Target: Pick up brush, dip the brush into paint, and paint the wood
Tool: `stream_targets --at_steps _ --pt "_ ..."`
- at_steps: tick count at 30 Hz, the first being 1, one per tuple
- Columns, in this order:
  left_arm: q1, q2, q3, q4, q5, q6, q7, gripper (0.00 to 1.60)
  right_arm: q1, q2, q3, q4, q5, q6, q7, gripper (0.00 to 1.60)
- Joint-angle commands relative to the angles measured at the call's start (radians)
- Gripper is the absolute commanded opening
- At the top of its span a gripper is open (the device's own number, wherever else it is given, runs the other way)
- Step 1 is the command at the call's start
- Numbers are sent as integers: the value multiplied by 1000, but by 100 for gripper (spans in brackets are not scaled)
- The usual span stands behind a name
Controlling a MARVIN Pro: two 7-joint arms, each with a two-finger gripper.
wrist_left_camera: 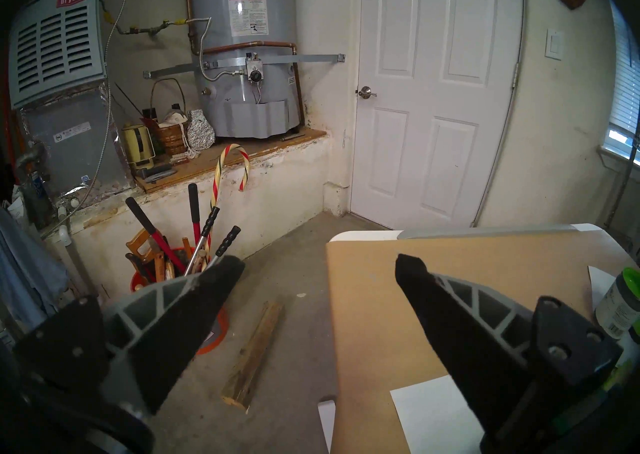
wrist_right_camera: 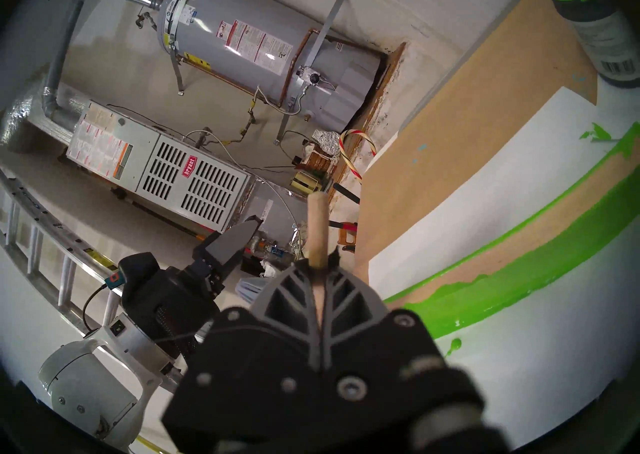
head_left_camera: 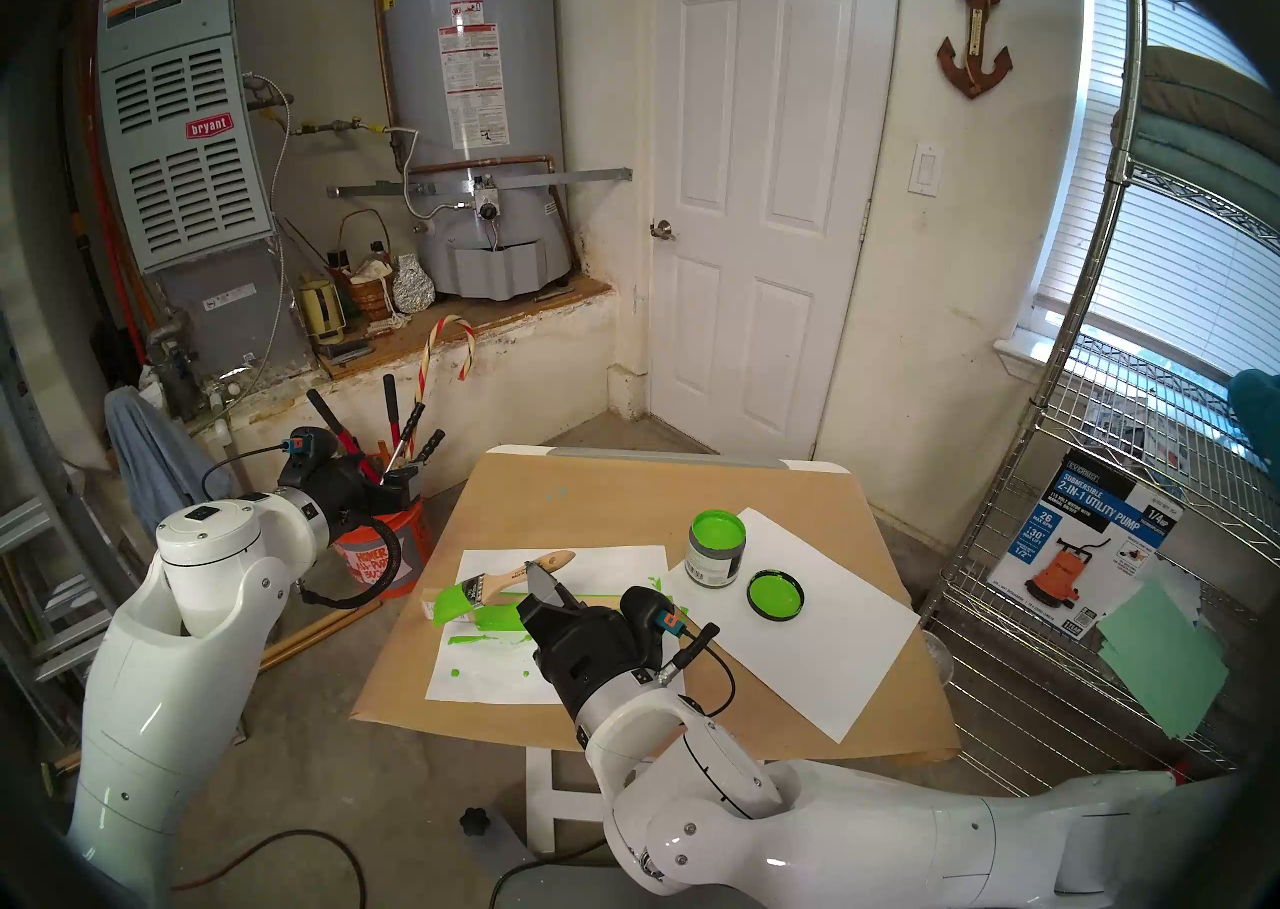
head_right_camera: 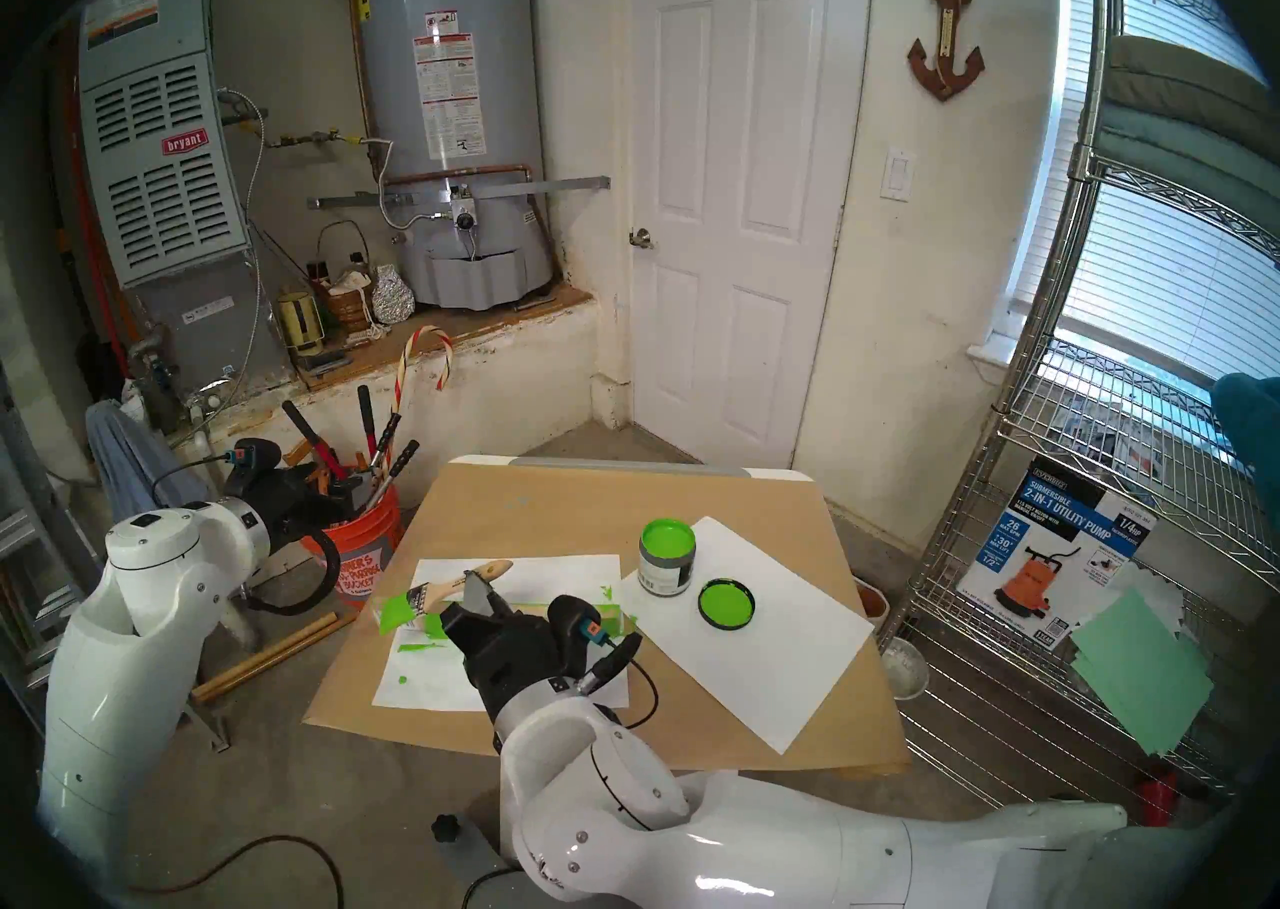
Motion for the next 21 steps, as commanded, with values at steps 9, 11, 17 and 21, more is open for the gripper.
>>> stream_targets --at_steps 9,11,17,21 --pt "-8 4 -14 -19 3 -12 0 160 115 -45 -72 20 23 -93 -47 0" --pt "-8 4 -14 -19 3 -12 0 160 123 -50 -83 23 25 -104 -54 0" --pt "-8 4 -14 -19 3 -12 0 160 156 -63 -114 35 34 -137 -72 0" --pt "-8 4 -14 -19 3 -12 0 160 176 -69 -136 42 33 -164 -98 0"
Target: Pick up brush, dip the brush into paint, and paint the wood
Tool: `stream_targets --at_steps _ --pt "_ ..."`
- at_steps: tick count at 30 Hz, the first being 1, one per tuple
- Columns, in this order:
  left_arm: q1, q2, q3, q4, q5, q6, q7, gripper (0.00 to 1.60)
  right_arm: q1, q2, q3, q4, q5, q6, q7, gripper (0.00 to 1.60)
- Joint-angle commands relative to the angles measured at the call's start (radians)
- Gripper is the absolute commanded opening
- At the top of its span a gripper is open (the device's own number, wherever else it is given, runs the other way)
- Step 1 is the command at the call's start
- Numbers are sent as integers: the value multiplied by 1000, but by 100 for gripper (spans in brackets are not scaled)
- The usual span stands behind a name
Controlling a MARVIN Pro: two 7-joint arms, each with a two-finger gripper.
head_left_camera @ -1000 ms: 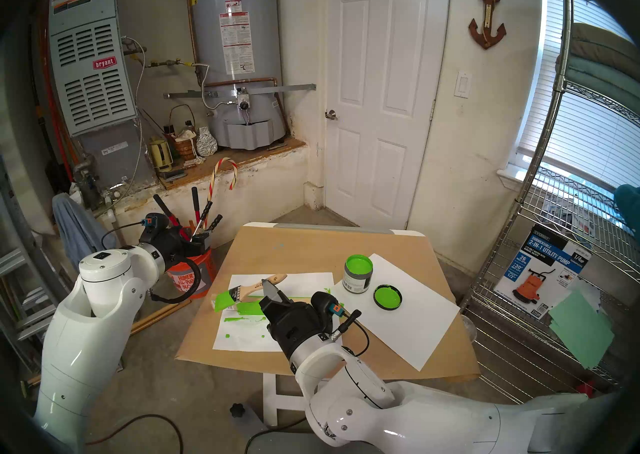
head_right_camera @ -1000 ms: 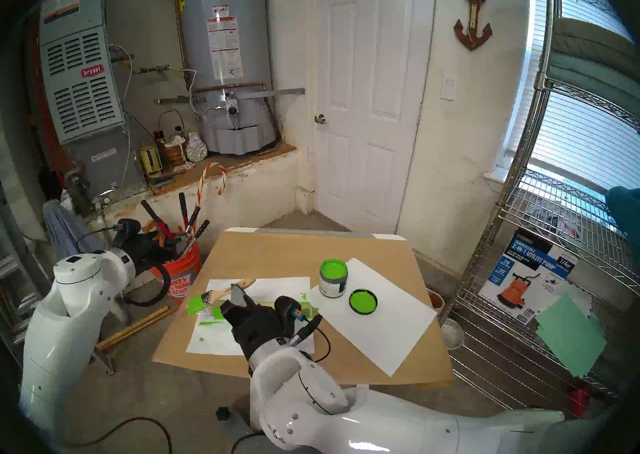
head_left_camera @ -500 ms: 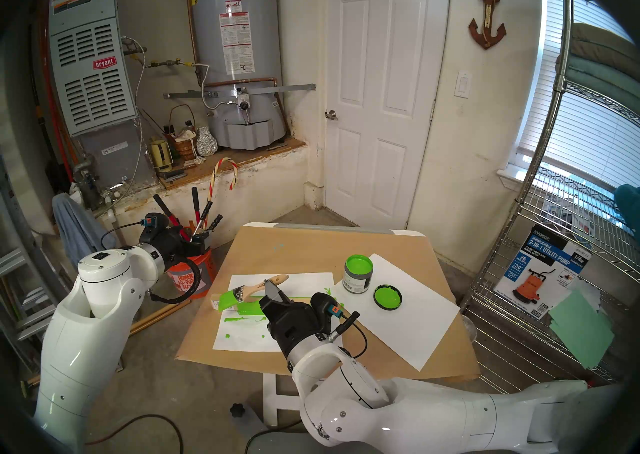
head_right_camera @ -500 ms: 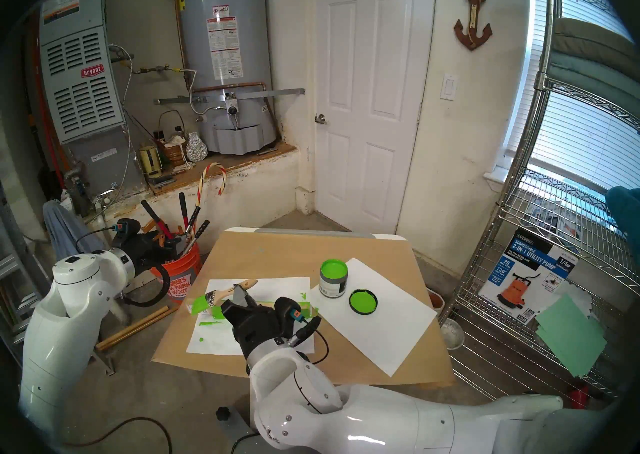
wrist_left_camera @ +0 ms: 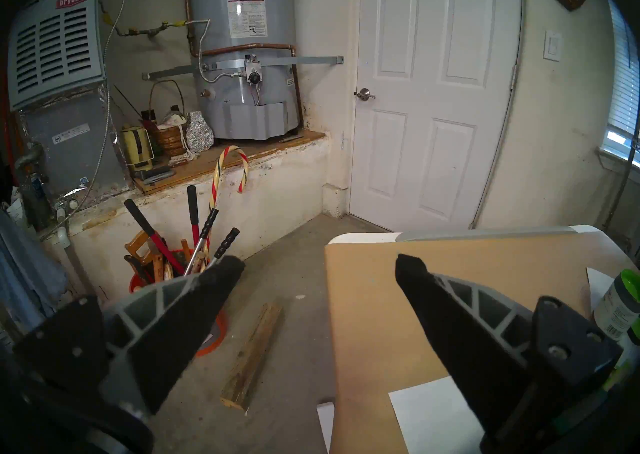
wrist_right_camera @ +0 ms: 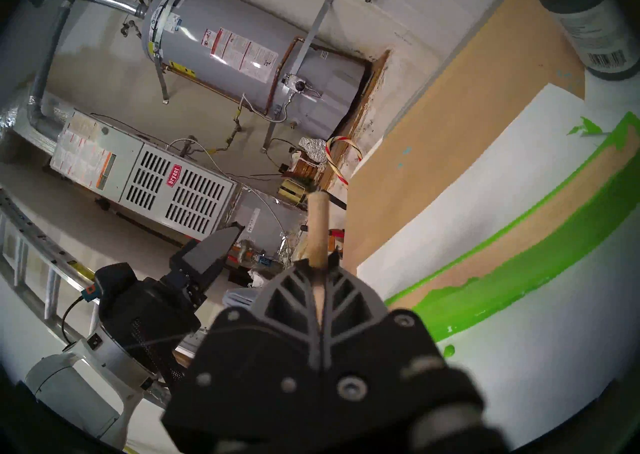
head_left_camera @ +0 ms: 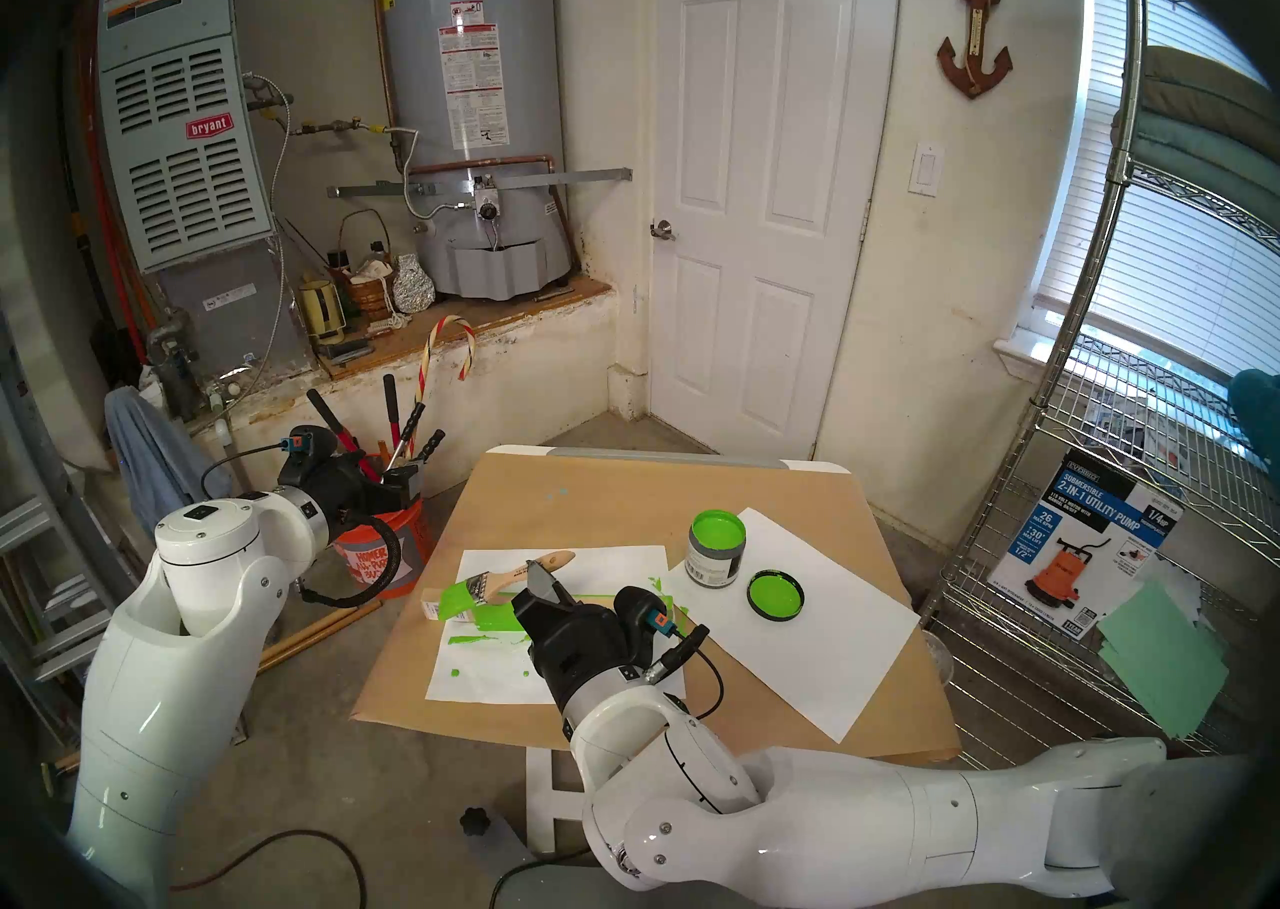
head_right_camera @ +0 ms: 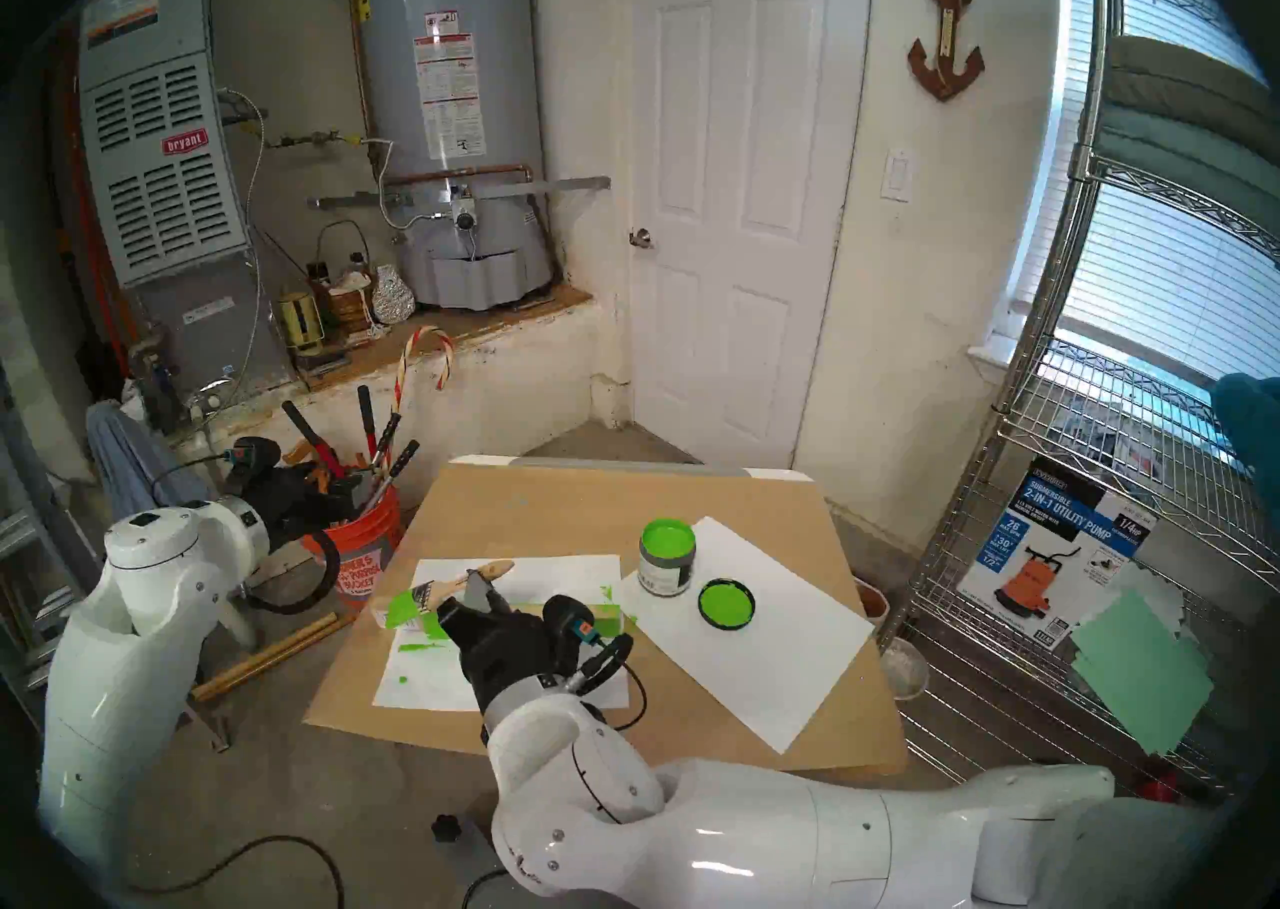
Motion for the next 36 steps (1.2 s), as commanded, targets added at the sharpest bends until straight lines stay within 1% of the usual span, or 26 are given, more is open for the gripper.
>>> stream_targets --at_steps 1,13,15,20,23,33,35,36 --pt "-7 3 -13 -19 4 -11 3 160 68 -36 -31 1 -4 -55 -17 0" --pt "-7 3 -13 -19 5 -11 3 160 126 -52 -92 12 -11 -115 -78 0" --pt "-7 3 -13 -19 5 -11 3 160 144 -57 -112 17 -17 -126 -105 0" --pt "-7 3 -13 -19 5 -11 3 160 167 -61 -133 16 -25 -137 -139 0" --pt "-7 3 -13 -19 5 -11 3 160 183 -66 -150 17 -26 -159 -162 0" --pt "-7 3 -13 -19 5 -11 3 160 220 -79 -183 18 -35 -198 -218 0" --pt "-7 3 -13 -19 5 -11 3 160 231 -81 -192 16 -37 -203 -234 0" --pt "-7 3 -13 -19 5 -12 3 160 240 -82 -200 15 -40 -205 -258 0"
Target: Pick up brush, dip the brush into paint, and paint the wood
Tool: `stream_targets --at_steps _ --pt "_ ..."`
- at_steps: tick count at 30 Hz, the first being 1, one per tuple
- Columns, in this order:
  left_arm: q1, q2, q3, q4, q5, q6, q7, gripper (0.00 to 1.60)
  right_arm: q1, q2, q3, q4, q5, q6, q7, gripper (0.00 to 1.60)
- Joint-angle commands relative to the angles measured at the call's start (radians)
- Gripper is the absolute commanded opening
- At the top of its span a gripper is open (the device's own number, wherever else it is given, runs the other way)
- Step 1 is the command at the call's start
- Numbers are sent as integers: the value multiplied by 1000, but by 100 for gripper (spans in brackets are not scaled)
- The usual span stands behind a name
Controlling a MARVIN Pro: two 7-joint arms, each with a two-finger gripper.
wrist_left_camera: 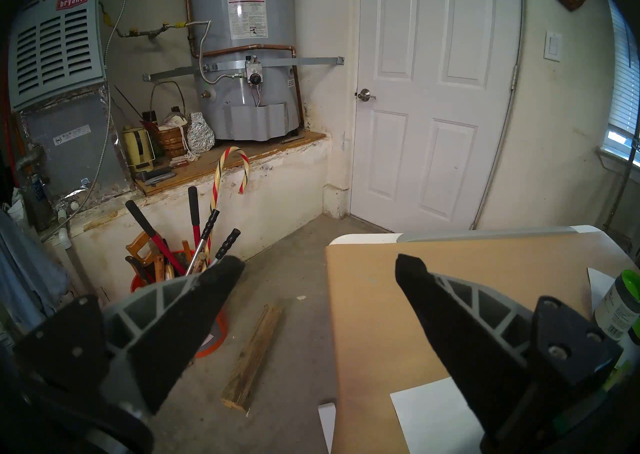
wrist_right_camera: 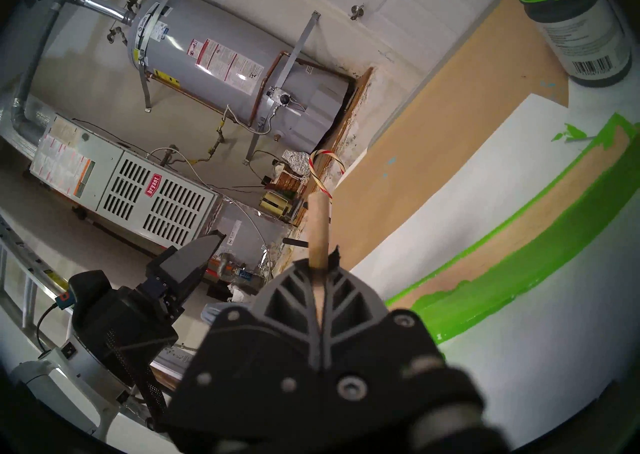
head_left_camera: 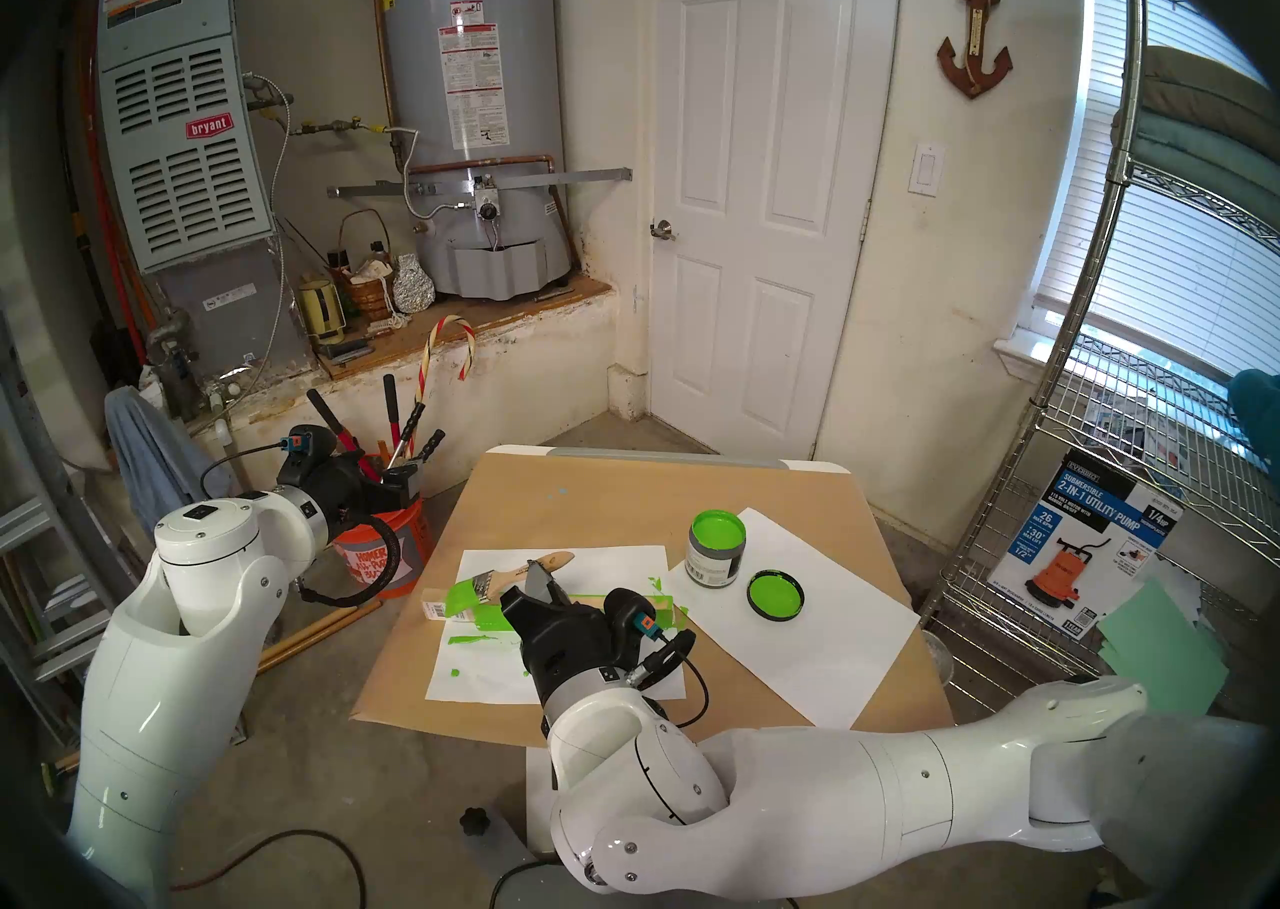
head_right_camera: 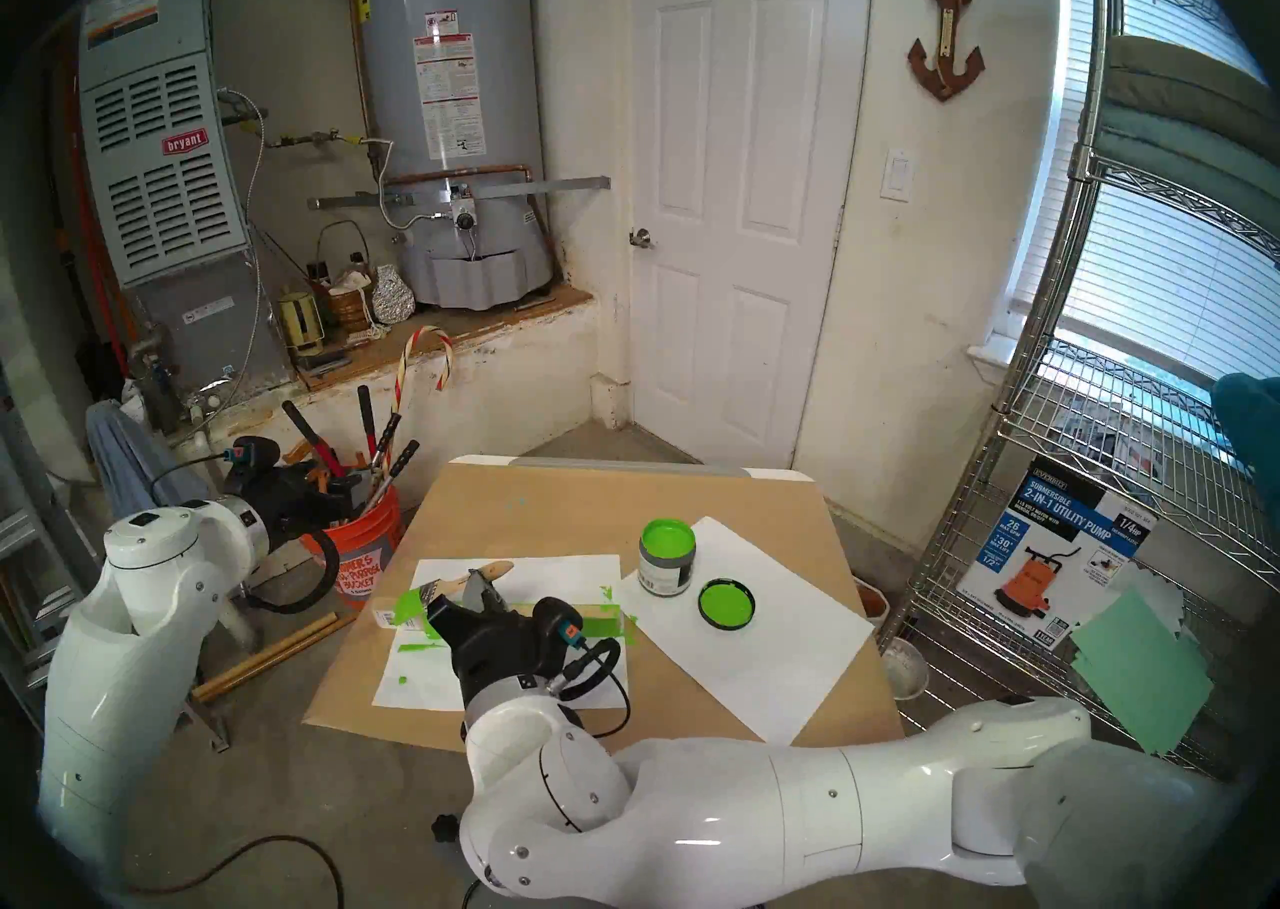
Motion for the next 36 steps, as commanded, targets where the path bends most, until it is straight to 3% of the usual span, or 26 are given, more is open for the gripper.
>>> stream_targets --at_steps 1,15,28,36 --pt "-7 2 -12 -19 2 -10 2 160 55 -28 -12 -12 -18 -26 -39 0" --pt "-6 2 -13 -19 3 -11 2 160 108 -19 -81 -5 -24 -73 -99 0" --pt "-6 2 -13 -19 3 -11 2 160 122 14 -102 -23 -51 -73 -127 0" --pt "-6 2 -13 -19 3 -11 2 160 125 28 -99 -32 -27 -73 -113 0"
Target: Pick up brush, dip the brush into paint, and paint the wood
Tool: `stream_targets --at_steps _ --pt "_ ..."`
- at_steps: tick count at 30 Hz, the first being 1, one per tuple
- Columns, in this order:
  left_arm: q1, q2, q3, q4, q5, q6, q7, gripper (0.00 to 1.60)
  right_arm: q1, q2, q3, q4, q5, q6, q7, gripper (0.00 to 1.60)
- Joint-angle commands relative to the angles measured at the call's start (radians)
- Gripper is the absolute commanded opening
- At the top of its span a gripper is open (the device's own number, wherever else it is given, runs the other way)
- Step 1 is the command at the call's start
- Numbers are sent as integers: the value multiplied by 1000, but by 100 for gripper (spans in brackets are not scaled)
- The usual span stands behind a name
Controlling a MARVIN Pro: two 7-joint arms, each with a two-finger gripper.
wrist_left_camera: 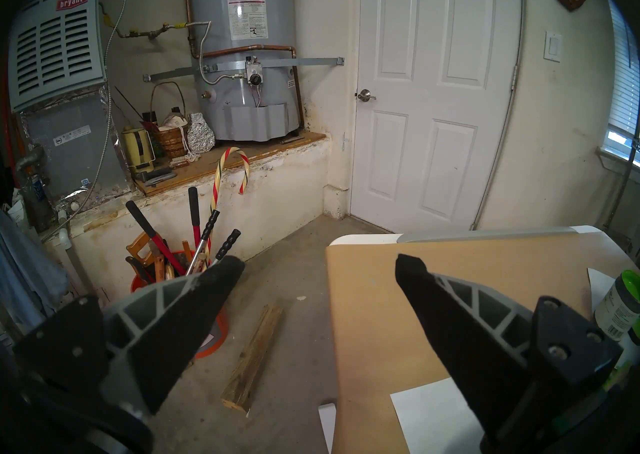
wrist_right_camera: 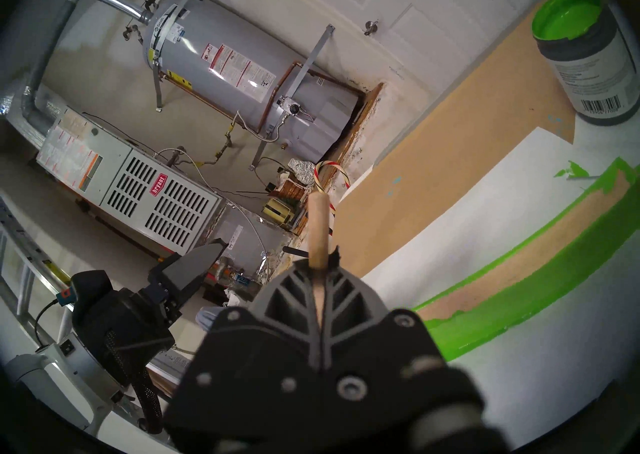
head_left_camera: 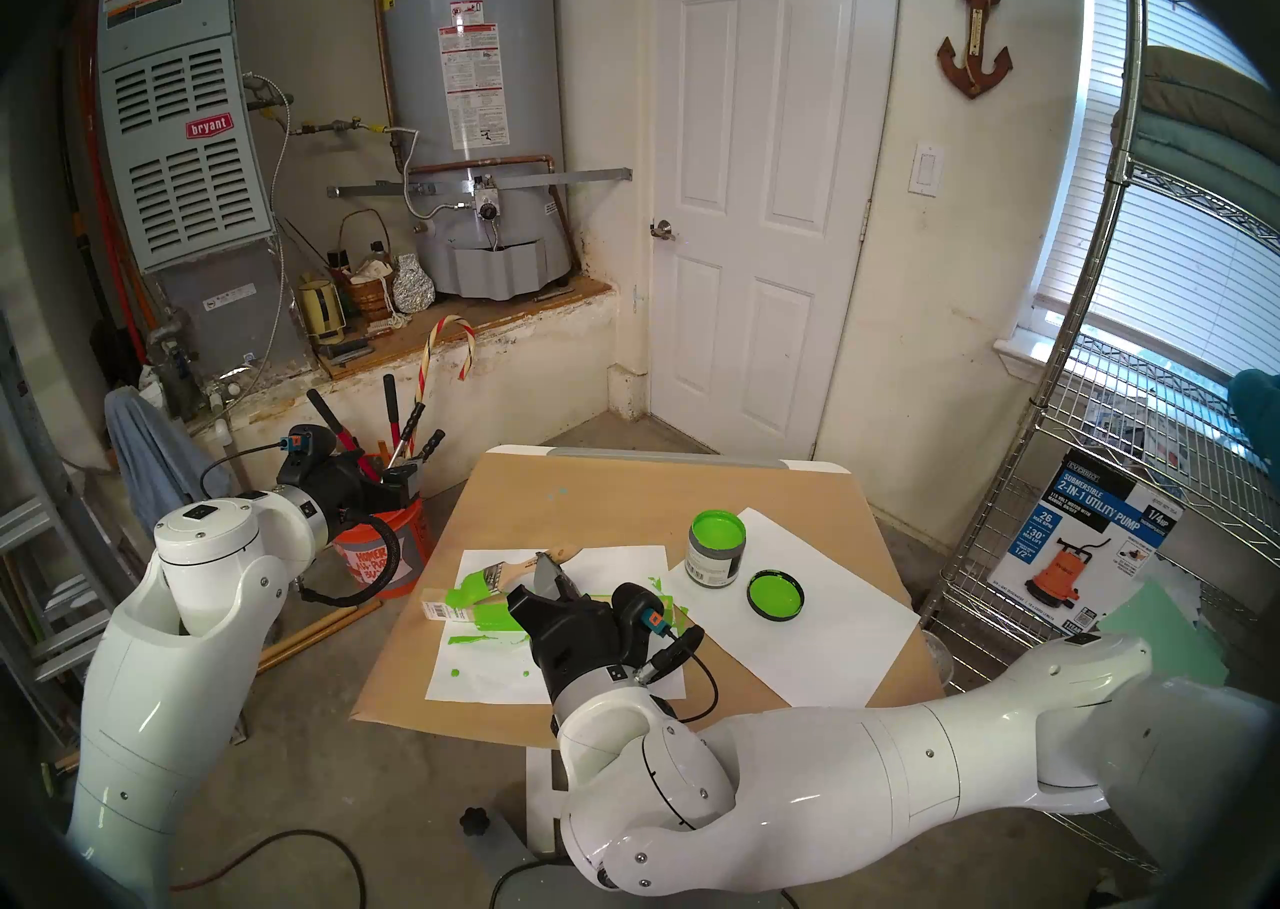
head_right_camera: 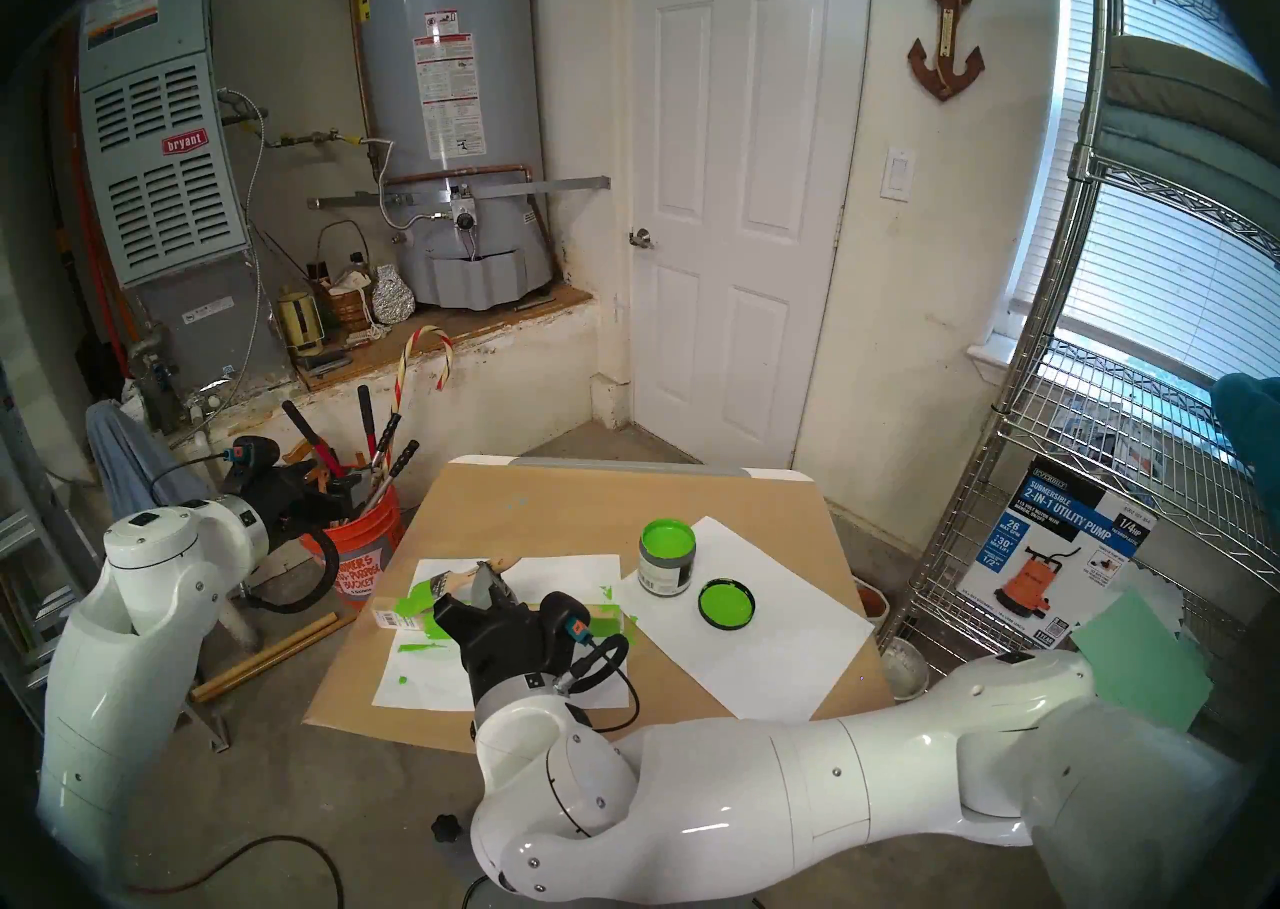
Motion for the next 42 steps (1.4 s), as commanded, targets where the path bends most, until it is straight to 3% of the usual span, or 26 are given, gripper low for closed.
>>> stream_targets --at_steps 1,21,33,42 --pt "-7 2 -12 -18 2 -10 2 160 17 4 8 -20 6 -3 -63 0" --pt "-7 2 -12 -18 2 -10 2 160 22 14 -8 -11 73 -3 -19 0" --pt "-7 2 -12 -18 2 -10 2 160 28 42 -24 -23 29 -3 -46 0" --pt "-7 2 -12 -18 2 -10 2 160 23 97 -27 -52 12 -3 -48 0"
